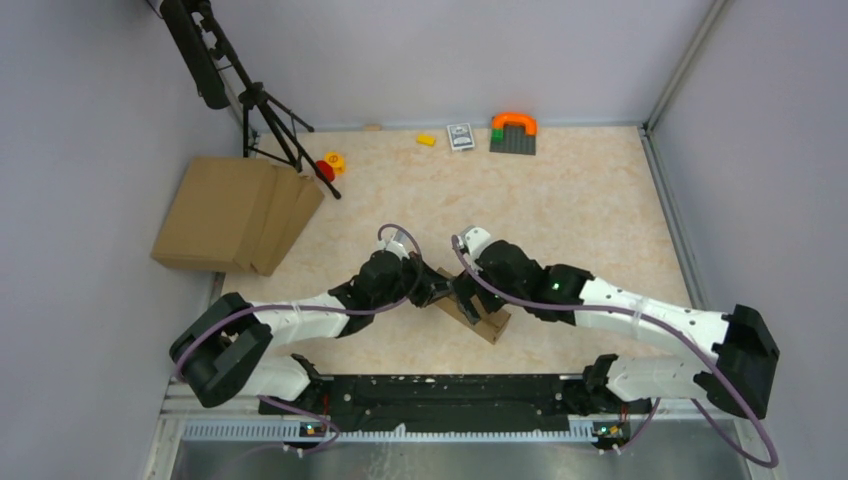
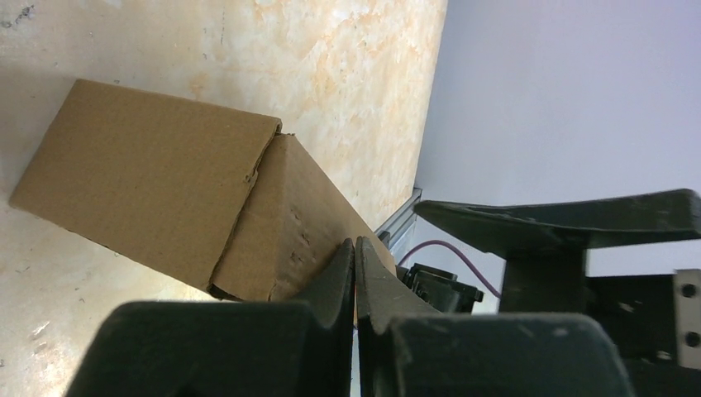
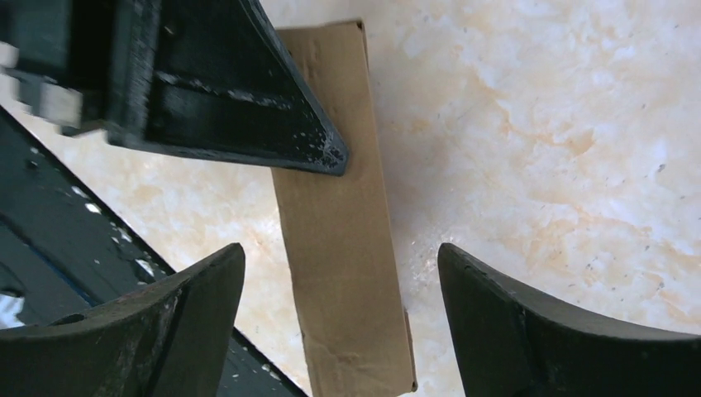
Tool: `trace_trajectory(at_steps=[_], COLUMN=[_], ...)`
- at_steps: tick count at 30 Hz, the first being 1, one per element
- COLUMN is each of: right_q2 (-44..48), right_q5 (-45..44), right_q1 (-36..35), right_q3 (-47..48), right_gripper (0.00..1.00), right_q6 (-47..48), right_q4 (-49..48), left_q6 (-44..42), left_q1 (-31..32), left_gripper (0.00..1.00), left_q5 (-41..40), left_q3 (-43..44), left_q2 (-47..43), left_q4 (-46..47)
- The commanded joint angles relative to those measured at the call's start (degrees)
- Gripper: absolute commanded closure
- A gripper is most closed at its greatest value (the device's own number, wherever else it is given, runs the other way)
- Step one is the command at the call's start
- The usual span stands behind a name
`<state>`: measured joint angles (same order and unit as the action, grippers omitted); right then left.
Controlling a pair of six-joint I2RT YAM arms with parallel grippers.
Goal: Fold the paper box
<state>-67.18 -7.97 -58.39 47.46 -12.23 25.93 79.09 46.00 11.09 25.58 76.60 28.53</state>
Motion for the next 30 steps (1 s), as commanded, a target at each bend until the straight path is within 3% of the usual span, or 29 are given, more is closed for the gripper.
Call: trace_trajectory(at_steps=[1,8,11,20,30], right_q2=[3.9,8.8,8.9,12.4,11.3], right_q5=[-1.8,-3.6,-3.0,0.6,-2.3], right_q1=[-0.6,-0.5,-0.5,-0.5,-0.4], right_q3=[5.2,5.2,4.6,-4.1,-0.8], right_gripper=[0.22,0.87,1.00,1.00,1.00], right_q6=[-2.0,-6.7,-9.7,-16.5,-16.1], right_q4=[3.0,8.8,11.7,10.5,13.9], left_q6=[-2.1,-2.1,-2.2,-2.1,-2.2], left_q1=[0.4,0.4,0.5,0.8,0.9], left_gripper=[1.00,1.00,1.00,1.00,1.00], left_q5=[-1.4,-1.2,-1.3,-1.6,-1.9], left_q3=[-0.6,-0.3,-0.4,0.1,0.1], left_q2=[-0.5,-0.5,-0.6,-0.2,-0.6], left_q4=[-2.6,-2.8,-3.0,-3.2,-3.7])
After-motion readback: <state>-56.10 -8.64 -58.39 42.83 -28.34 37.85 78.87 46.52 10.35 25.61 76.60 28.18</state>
